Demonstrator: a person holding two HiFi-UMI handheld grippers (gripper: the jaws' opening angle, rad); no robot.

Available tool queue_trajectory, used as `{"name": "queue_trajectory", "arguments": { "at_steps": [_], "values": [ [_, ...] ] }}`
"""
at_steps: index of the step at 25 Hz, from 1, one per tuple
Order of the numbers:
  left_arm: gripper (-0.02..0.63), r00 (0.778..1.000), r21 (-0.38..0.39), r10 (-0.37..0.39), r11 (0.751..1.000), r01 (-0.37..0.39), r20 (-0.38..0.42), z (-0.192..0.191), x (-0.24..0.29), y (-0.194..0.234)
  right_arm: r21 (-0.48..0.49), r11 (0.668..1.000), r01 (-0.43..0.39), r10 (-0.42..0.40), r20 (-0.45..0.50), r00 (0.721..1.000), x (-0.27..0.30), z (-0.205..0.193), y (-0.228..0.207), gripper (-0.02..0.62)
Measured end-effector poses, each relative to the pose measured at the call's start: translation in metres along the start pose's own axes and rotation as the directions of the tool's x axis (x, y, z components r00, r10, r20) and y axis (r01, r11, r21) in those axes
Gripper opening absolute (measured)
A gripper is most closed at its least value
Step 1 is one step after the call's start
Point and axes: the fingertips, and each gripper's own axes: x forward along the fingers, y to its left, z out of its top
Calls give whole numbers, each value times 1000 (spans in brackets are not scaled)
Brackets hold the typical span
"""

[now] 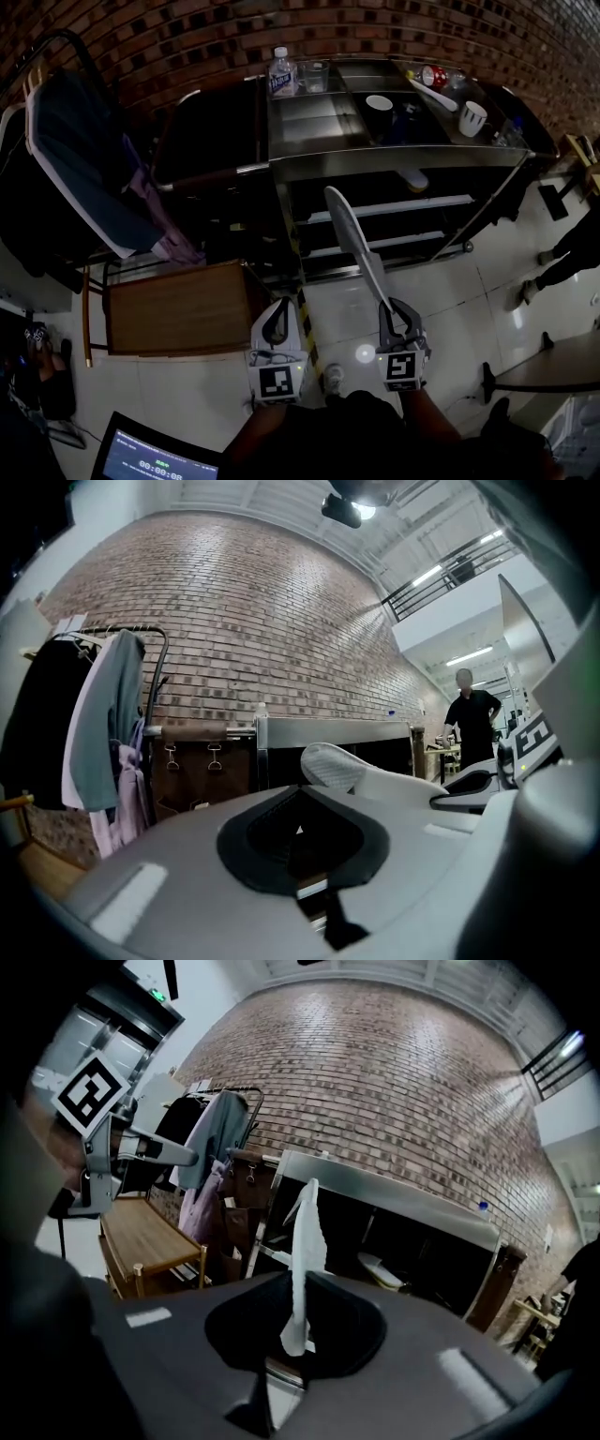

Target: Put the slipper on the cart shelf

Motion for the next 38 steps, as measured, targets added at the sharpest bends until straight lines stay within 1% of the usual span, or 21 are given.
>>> {"name": "queue_trajectory", "arguments": {
  "at_steps": [3,6,10,14,16,18,21,26,28,30,34,35,36,37,38],
  "values": [
    [15,1000,24,13,1000,-13,-1,0,12,3,22,999,-26,26,-8,1000,16,-7,-2,34],
    [15,1000,20,21,1000,-22,10,6,22,4,31,998,-60,60,-25,998,37,-19,2,34],
    [15,999,30,32,999,-32,11,10,34,9,39,994,-101,102,-31,994,65,-14,8,34],
    [15,999,39,47,998,-47,4,10,43,15,86,988,-127,130,-37,991,90,-10,7,34],
    [15,998,46,57,997,-57,1,11,47,19,136,982,-135,141,-34,989,105,-7,4,34],
    [15,998,48,68,997,-67,-4,10,50,22,208,968,-142,151,-30,988,122,-4,-1,34],
    [15,996,52,83,995,-83,-12,9,53,26,321,934,-154,171,-25,985,147,0,-9,34],
    [15,994,63,109,992,-107,-20,8,54,31,439,881,-177,204,-16,979,186,4,-18,34],
    [15,993,68,120,991,-118,-21,7,53,34,489,853,-182,214,-10,977,202,6,-21,34],
    [15,991,72,129,989,-128,-22,7,52,36,550,815,-183,222,-4,975,218,7,-24,34],
    [15,990,90,137,987,-134,-20,8,51,40,678,712,-184,249,2,969,247,6,-27,32],
    [15,991,94,133,987,-131,-22,7,51,39,709,683,-177,254,-3,967,253,2,-28,34],
    [15,991,93,132,987,-130,-22,7,51,39,745,646,-167,261,-10,965,260,-3,-28,32],
    [15,991,89,135,987,-133,-19,8,50,39,787,597,-156,271,-16,962,267,-10,-26,32],
    [15,990,88,140,987,-138,-14,8,49,41,829,540,-146,282,-15,959,274,-16,-23,34]
  ]
}}
